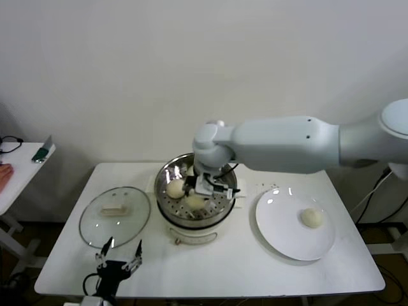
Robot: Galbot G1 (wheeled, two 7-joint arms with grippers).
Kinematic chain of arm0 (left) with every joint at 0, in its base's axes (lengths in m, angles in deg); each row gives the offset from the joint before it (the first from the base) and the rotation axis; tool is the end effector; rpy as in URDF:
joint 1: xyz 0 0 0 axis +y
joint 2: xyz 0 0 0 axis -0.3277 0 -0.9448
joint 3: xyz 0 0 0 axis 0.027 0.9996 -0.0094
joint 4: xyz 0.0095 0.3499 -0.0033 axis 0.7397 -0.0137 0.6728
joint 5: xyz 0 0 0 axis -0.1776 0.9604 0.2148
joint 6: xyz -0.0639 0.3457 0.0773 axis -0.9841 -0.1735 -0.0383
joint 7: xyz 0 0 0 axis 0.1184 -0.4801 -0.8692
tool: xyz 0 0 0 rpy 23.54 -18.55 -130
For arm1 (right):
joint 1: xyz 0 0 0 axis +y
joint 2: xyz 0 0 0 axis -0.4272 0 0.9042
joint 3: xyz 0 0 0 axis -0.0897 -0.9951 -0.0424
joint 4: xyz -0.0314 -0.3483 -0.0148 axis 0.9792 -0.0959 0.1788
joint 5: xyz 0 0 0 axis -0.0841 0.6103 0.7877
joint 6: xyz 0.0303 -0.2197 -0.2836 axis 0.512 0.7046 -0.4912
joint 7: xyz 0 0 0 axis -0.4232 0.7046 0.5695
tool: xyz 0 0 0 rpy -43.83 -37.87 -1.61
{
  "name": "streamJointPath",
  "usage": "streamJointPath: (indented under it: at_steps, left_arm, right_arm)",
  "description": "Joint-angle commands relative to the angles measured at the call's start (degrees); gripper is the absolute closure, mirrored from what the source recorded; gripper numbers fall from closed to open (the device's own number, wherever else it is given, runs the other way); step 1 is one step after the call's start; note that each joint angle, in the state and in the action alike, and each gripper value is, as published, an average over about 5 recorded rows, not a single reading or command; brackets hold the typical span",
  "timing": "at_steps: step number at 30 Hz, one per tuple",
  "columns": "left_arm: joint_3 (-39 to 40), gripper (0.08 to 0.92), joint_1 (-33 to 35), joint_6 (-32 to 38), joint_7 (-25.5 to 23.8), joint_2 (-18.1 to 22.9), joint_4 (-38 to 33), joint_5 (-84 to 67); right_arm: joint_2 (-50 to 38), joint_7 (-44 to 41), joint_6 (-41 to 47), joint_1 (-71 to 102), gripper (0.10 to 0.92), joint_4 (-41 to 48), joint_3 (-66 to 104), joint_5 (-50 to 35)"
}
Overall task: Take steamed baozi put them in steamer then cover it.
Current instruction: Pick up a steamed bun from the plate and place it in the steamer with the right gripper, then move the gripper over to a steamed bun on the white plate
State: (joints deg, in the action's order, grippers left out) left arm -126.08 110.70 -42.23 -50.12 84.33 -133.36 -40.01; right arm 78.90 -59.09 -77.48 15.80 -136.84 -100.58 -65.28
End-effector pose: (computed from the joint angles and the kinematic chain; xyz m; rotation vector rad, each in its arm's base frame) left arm 0.1251 0.0558 -0.3519 -0.0148 -2.8826 -0.2065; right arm 0.4714 0.2024 -0.0778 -1.9637 0.3354 -2.3788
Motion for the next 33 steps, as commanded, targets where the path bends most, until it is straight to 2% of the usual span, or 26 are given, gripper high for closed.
streamJointPath:
  at_steps: [1,8,14,17,25,29,33]
  left_arm:
    - [0.02,0.177,0.06,-0.06,-0.01,-0.22,0.10,-0.09]
    - [0.17,0.177,-0.04,-0.08,-0.02,-0.21,0.30,0.00]
    - [0.36,0.177,0.09,-0.12,-0.12,-0.22,0.07,0.23]
    - [0.37,0.177,0.13,-0.19,-0.18,-0.23,-0.27,0.36]
    - [0.73,0.177,-0.12,-0.15,-0.18,-0.27,-0.44,0.84]
    - [0.83,0.177,-0.40,-0.09,-0.18,-0.45,-0.41,0.85]
    - [0.97,0.177,-0.71,-0.07,-0.20,-0.62,-0.31,0.76]
  right_arm:
    - [2.35,-0.14,-0.72,3.97,0.423,1.59,0.09,3.01]
    - [2.30,-0.02,-0.72,3.55,0.407,1.82,0.01,2.61]
    - [1.38,-1.19,-0.86,0.97,0.261,3.43,0.64,-0.42]
    - [-1.05,-3.06,-0.76,-2.33,0.215,4.91,1.59,-5.83]
    - [-18.22,-11.15,1.90,-15.80,0.203,12.37,-9.49,-27.49]
    - [-27.53,-12.30,5.04,-17.34,0.202,16.19,-16.92,-29.09]
    - [-37.61,-11.12,9.65,-11.39,0.203,17.35,-17.85,-26.52]
